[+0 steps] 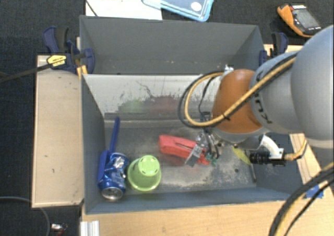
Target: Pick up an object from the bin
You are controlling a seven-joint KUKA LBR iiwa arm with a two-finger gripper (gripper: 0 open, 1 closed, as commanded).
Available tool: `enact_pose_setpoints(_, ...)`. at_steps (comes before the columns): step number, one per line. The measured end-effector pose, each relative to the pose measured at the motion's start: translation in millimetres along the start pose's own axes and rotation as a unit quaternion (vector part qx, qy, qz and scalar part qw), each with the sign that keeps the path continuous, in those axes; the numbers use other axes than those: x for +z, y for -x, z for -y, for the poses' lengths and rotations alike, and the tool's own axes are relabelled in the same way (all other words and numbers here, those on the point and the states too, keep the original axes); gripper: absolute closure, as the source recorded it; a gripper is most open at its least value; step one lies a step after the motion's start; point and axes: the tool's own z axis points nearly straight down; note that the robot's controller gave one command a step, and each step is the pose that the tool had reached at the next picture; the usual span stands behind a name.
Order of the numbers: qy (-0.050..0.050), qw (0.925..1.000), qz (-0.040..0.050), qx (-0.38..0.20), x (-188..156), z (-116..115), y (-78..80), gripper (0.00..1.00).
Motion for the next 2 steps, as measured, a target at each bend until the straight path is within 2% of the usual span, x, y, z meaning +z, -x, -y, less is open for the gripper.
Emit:
enact_pose_setpoints(1, 0.003, 1.0000, 0.0050, -0.001, -26, -2, 2.4, 1.00)
enact_pose_setpoints(2, 0.001, 1.0000, 0.0021, -0.002, -49, 0, 0.9, 1.00)
